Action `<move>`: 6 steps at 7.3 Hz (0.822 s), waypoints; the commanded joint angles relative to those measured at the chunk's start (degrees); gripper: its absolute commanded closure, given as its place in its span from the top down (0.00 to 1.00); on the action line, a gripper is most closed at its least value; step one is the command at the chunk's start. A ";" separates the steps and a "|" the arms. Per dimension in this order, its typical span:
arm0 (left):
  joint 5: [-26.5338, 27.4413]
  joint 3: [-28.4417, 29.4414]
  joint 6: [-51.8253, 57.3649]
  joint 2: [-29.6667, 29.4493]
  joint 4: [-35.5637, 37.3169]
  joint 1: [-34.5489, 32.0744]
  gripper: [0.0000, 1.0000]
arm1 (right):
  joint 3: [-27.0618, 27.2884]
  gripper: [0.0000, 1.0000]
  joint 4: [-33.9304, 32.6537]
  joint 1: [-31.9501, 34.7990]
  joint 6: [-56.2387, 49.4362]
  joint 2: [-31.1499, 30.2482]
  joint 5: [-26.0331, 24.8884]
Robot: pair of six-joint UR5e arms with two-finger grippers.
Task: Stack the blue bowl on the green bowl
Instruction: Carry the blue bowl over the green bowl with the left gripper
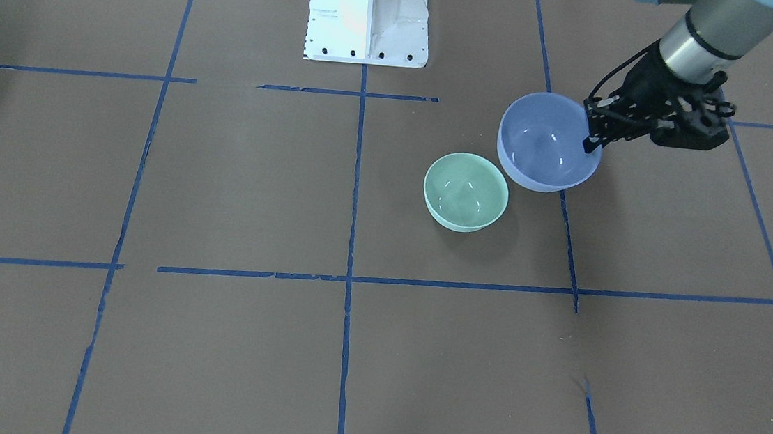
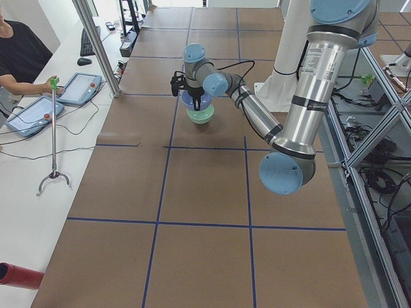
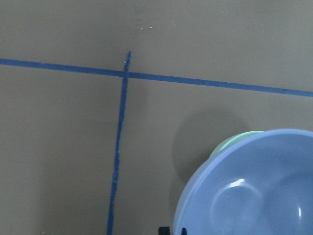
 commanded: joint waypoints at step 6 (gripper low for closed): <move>4.12 7.85 -8.59 -2.32 -10.02 8.68 0.00 | 0.00 1.00 -0.07 0.00 0.00 0.00 0.05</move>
